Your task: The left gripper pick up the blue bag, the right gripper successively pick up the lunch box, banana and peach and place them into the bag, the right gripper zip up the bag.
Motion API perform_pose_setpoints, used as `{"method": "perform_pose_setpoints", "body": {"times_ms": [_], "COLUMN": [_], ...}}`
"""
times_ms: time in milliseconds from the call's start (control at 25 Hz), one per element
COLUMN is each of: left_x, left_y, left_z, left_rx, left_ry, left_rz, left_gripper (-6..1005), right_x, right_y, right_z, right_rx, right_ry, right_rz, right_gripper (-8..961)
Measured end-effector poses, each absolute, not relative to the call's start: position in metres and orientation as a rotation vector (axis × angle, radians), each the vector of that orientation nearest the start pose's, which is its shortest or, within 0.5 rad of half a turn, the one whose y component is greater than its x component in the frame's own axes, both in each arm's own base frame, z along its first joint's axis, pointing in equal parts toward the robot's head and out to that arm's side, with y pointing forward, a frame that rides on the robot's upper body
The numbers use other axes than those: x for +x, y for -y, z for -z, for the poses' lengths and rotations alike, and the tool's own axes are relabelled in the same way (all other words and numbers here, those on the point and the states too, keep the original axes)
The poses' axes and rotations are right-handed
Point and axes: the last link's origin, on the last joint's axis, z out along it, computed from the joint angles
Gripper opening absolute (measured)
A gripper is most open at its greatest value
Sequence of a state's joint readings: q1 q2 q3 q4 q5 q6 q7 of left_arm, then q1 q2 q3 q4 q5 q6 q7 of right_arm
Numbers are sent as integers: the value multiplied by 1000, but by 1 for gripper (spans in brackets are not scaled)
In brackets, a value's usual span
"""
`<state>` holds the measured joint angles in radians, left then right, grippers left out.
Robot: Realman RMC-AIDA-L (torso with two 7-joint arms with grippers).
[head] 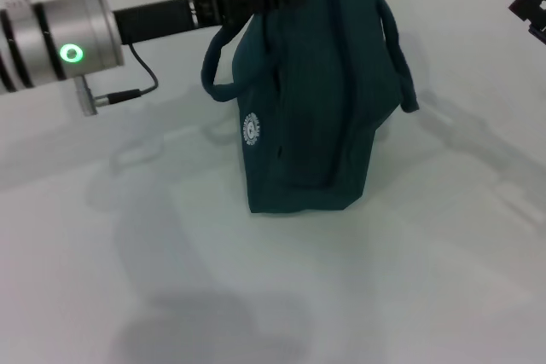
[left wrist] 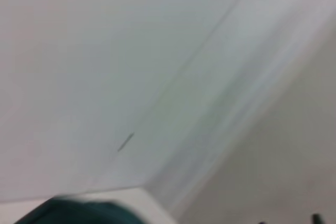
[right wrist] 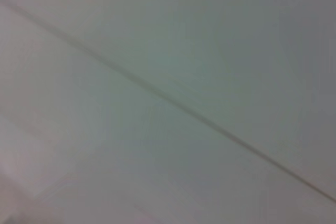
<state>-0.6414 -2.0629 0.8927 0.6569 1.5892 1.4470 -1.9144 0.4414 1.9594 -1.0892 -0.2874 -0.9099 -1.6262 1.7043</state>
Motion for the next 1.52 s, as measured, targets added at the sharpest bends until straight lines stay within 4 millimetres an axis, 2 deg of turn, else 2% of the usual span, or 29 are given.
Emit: {"method": "perform_pose_setpoints", "body": {"times_ms": [120, 160, 200, 280, 440, 560, 640, 760, 1080, 1520], "left_x": [-174, -171, -169, -166, -178, -193, -204, -217, -242, -251], "left_y": [-369, -364, -359, -349, -334, -321, -305, -285, -255, -247], "left_z": [-29, -34, -39, -49, -62, -66, -65, -60, -43, -40], "left_rx": [-2640, -2684, -2735, -2820, -2864, -2880, -2922, -2977, -2951, -2960], "left_ry": [1016, 965, 913, 825, 712, 627, 539, 460, 423, 443], "left_rz": [1237, 1250, 1255, 1259, 1224, 1195, 1176, 1158, 1138, 1134], "left_gripper": [602, 650, 697, 759, 884, 884, 884, 884, 884, 884], "right_x": [258, 252, 252, 246, 235, 229, 228, 229, 227, 224], "right_y": [-319, -316, -316, -313, -307, -301, -295, -289, -282, -281], "right_z": [-47, -45, -45, -43, -29, -17, -8, 1, 24, 30], "right_rx": [-2148, -2225, -2225, -2316, -2517, -2628, -2686, -2746, -2875, -2896], "right_ry": [-1105, -970, -970, -841, -632, -458, -323, -241, -203, -172], "right_rz": [-1693, -1666, -1666, -1614, -1467, -1373, -1308, -1250, -1150, -1142], "right_gripper": [704, 706, 707, 709, 714, 717, 720, 723, 738, 740]}}
